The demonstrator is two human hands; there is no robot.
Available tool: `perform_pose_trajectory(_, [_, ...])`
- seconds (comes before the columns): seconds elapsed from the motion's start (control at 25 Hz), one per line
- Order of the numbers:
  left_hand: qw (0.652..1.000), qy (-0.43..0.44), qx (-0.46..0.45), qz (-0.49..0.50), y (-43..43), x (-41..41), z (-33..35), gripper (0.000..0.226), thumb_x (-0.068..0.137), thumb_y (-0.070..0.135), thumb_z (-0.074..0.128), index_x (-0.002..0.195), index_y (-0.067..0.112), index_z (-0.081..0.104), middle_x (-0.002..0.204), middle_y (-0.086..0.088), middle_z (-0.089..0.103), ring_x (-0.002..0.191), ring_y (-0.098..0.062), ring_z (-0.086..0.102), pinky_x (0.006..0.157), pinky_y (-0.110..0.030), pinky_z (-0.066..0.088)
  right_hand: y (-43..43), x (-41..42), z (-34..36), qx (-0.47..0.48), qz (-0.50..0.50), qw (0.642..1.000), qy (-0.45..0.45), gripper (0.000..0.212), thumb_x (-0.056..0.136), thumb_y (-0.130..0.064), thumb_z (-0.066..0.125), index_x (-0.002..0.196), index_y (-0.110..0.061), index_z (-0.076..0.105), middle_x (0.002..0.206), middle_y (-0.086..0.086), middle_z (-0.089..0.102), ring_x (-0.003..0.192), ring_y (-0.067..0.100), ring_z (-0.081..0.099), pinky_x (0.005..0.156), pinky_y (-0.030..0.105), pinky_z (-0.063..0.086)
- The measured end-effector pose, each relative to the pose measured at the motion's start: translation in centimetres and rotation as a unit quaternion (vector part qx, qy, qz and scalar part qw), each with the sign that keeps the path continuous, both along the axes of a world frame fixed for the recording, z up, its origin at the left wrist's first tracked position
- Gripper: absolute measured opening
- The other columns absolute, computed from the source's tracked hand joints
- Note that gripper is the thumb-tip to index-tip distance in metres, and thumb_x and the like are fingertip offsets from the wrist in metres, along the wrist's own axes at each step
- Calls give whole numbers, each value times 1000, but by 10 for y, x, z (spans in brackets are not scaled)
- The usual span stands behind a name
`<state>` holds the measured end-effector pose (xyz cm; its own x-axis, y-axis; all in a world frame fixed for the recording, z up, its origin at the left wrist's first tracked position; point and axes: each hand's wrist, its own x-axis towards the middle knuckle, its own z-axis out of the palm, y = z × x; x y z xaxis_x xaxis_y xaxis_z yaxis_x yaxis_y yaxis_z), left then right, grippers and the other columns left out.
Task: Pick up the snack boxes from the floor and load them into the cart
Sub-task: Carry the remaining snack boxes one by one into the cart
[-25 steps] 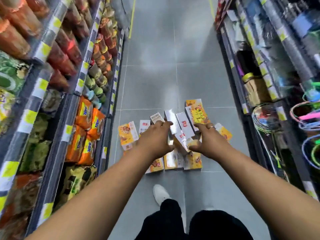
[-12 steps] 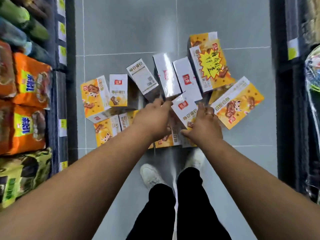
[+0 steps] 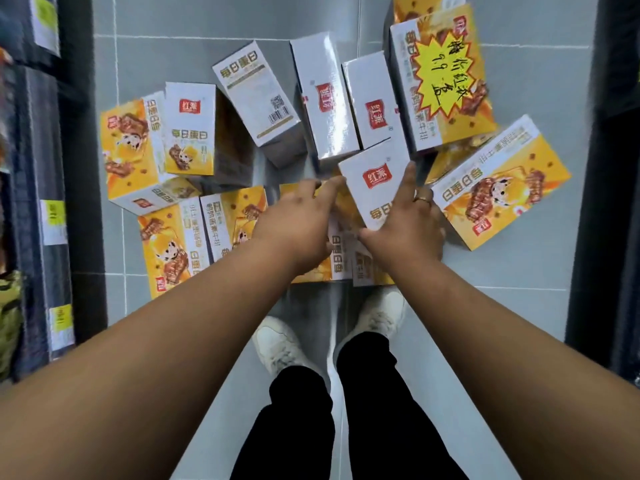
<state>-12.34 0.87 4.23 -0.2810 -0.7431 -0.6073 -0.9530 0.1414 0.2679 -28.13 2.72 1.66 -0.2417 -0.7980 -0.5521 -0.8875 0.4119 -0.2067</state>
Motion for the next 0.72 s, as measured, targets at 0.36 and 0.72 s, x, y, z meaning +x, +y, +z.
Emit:
perform_pose_trajectory(0.36, [980, 114, 26, 163, -49, 1, 177, 86, 79, 52, 71, 146, 21, 27, 143, -11, 45, 127, -31, 48, 102, -42, 42, 36, -69, 224, -75, -385, 801, -453, 73, 67, 4, 80, 128, -24, 51, 107, 7, 72, 91, 26, 72, 62, 31, 58])
perform_pose_trajectory(0.72, [880, 419, 120, 188, -25, -41, 458, 84, 54, 48, 88, 122, 16, 50, 109, -6, 71, 90, -19, 72, 74, -36, 56, 149, -110, 497, -292, -395, 670, -557, 79, 55, -6, 79, 129, -11, 52, 116, 17, 67, 98, 36, 66, 84, 51, 54])
